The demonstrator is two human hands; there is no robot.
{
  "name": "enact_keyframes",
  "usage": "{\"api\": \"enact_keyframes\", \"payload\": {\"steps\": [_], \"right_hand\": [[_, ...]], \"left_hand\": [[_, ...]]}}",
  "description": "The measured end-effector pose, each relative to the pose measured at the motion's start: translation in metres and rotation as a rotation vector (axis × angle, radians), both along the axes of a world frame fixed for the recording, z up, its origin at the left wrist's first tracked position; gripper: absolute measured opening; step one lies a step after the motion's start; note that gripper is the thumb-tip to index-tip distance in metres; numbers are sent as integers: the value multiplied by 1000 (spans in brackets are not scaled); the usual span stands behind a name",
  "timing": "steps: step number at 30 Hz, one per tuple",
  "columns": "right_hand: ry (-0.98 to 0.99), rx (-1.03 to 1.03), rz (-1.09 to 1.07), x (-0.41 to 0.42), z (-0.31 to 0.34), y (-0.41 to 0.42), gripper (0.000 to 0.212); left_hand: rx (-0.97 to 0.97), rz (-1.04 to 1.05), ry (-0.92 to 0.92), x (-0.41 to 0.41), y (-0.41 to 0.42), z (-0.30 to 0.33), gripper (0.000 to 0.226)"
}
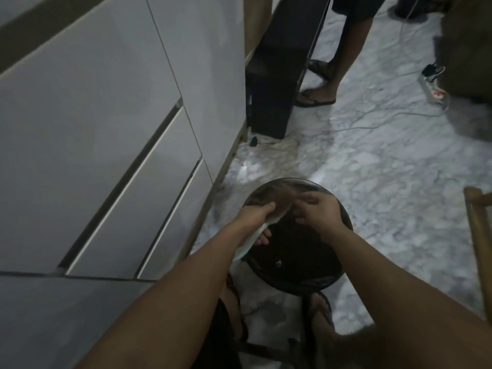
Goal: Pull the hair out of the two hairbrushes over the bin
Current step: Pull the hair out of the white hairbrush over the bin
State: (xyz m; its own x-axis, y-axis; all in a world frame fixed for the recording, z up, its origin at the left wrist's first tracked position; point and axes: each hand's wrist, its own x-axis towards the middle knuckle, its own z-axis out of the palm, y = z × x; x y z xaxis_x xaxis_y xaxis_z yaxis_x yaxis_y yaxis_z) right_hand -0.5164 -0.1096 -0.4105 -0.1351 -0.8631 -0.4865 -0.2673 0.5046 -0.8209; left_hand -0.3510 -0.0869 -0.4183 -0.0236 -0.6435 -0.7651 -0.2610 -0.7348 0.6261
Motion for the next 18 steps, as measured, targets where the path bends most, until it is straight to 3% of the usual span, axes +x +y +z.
{"api": "enact_keyframes", "payload": {"steps": [7, 10, 13, 18], "right_hand": [[-20, 14, 2, -27, -18, -10, 7], [-58, 25, -8, -30, -24, -16, 15], [-166, 73, -51, -27, -26, -26, 20], [-407, 153, -123, -28, -23, -43, 8]], "left_hand": [[39, -48, 24, -9, -17, -18, 51], [7, -70, 50, -9, -30, -24, 41], [8, -80, 90, -8, -44, -34, 39], [-21, -112, 36, 4, -61, -55, 29]]}}
